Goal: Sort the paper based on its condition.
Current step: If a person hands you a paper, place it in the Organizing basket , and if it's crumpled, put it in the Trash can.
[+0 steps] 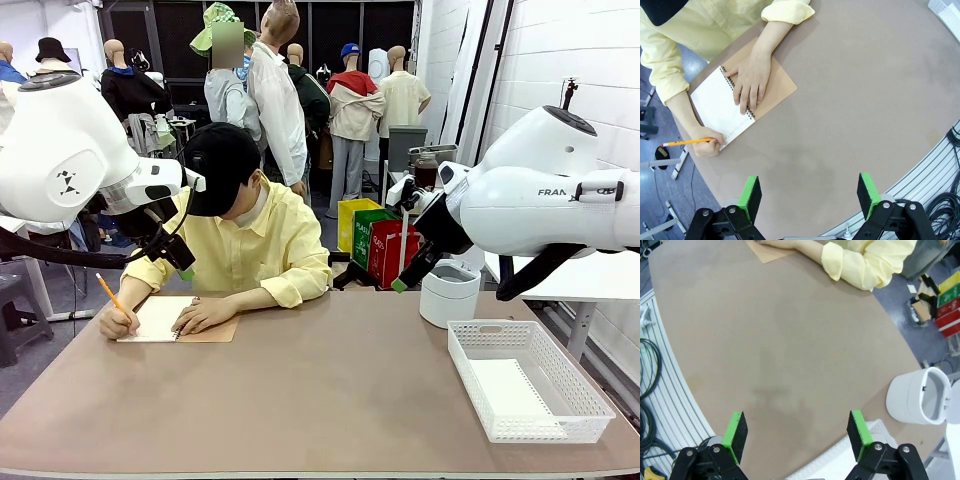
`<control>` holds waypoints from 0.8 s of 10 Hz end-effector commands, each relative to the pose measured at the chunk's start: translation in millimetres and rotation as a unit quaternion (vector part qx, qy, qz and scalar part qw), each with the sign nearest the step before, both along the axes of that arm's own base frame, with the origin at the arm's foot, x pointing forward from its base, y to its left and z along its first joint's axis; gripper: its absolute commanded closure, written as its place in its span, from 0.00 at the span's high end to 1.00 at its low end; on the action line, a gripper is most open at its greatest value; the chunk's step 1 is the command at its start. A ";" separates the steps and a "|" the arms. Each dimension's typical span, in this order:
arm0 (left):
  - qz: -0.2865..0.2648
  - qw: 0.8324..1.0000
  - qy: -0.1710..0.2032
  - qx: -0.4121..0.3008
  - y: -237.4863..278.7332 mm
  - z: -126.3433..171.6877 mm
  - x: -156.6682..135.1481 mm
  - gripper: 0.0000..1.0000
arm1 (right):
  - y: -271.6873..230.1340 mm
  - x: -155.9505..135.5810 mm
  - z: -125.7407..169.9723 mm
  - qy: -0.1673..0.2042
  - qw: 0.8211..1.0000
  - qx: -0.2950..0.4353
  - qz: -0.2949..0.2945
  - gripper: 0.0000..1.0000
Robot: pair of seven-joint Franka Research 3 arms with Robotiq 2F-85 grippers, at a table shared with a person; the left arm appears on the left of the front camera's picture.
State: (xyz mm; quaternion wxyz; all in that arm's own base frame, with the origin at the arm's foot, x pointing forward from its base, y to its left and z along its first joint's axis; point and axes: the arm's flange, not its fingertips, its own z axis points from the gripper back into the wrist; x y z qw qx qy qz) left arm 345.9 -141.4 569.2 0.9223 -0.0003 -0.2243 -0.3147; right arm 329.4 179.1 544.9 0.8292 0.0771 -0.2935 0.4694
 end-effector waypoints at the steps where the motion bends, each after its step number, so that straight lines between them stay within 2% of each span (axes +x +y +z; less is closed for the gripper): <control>1: -0.001 1.000 0.000 -0.001 0.9 0.8 0.2 1.00 | 2.1 1.8 1.4 0.006 1.000 -0.003 0.004 1.00; 8: -0.001 1.000 0.000 -0.001 0.9 0.8 0.2 1.00 | 2.1 1.8 1.4 0.006 1.000 -0.003 0.004 1.00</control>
